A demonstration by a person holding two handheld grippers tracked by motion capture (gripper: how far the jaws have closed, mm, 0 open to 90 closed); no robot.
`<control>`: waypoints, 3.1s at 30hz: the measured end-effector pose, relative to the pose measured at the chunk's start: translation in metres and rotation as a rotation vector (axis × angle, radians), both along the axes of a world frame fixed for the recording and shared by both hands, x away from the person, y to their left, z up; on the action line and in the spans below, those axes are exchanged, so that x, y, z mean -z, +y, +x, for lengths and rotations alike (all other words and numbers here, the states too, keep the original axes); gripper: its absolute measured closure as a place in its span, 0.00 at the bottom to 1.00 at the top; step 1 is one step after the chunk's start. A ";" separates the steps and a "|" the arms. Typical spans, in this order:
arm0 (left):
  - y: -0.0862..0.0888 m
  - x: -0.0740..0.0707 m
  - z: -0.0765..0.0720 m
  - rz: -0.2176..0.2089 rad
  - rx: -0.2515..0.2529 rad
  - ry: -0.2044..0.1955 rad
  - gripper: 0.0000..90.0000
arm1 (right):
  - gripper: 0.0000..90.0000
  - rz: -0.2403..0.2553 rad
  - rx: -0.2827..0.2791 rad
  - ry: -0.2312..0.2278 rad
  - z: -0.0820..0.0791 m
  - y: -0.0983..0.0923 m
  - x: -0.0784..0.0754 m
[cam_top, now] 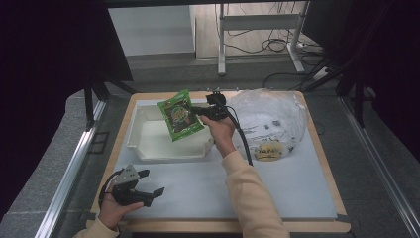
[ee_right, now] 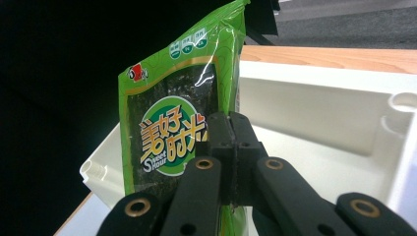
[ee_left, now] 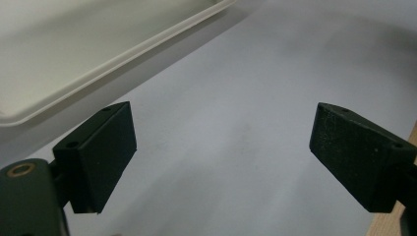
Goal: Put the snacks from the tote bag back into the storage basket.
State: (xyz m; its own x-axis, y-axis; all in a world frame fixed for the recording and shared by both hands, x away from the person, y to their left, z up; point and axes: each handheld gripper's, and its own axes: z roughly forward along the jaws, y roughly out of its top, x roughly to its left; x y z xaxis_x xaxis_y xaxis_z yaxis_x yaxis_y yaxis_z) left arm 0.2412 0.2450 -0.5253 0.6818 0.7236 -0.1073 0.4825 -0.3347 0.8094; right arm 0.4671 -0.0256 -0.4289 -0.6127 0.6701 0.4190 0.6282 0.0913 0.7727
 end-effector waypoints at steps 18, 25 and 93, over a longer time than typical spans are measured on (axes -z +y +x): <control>-0.001 -0.001 -0.001 -0.001 0.003 -0.001 0.12 | 1.00 -0.029 -0.034 0.013 -0.001 0.035 0.012; -0.001 -0.001 -0.001 -0.001 0.003 -0.002 0.12 | 1.00 -0.030 -0.040 0.014 0.000 0.042 0.011; -0.001 0.000 -0.002 -0.001 0.015 -0.004 0.12 | 0.60 -0.191 -0.084 0.039 -0.009 0.091 0.045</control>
State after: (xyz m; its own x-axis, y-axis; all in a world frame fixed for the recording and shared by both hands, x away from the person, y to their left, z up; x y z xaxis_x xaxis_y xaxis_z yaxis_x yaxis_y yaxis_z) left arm 0.2393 0.2439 -0.5249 0.6927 0.7135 -0.1051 0.4741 -0.3406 0.8119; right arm 0.4580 0.0657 -0.4744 -0.6556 0.6870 0.3134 0.6413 0.2875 0.7114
